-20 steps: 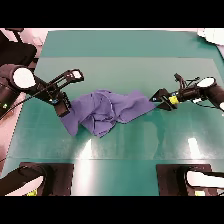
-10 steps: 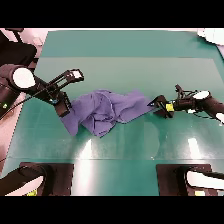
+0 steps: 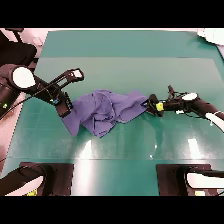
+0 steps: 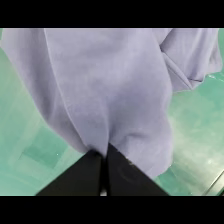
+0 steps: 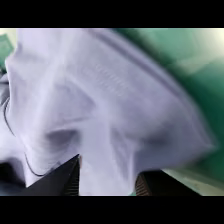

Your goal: Fold the shirts.

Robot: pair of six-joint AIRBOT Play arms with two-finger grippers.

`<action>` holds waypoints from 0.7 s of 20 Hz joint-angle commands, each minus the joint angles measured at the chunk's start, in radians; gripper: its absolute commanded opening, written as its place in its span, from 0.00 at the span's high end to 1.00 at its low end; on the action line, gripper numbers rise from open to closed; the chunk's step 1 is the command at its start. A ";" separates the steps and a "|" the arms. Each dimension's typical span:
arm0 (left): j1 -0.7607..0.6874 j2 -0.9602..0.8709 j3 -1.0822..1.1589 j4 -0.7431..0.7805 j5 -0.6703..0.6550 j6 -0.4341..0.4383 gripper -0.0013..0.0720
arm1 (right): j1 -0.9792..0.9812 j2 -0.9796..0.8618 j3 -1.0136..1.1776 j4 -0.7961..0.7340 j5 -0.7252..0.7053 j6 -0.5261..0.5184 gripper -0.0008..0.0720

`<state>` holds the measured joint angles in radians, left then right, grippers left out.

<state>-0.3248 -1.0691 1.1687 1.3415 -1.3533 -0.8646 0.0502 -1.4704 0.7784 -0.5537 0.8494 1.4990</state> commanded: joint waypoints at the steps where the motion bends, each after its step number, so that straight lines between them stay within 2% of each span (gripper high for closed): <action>1: -0.001 0.000 0.000 -0.004 0.000 0.000 0.95 | 0.066 -0.023 0.014 0.075 -0.043 -0.015 0.68; 2: -0.001 0.001 0.001 -0.004 0.000 0.000 0.95 | 0.077 -0.019 0.031 0.075 -0.036 -0.015 0.97; 6: -0.001 0.024 0.010 -0.003 0.001 0.001 0.95 | 0.063 0.080 0.120 0.073 -0.042 -0.016 0.97; 10: -0.001 0.027 0.154 0.009 -0.003 0.000 0.95 | -0.029 0.246 0.294 0.074 -0.046 -0.015 0.97; 14: -0.001 0.027 0.396 0.166 0.065 0.000 0.95 | -0.195 0.395 0.486 0.083 -0.036 -0.014 0.97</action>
<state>-0.3260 -1.0431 1.4170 1.3922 -1.3331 -0.8650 -0.0467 -1.1717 1.1427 -0.4812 0.8082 1.4837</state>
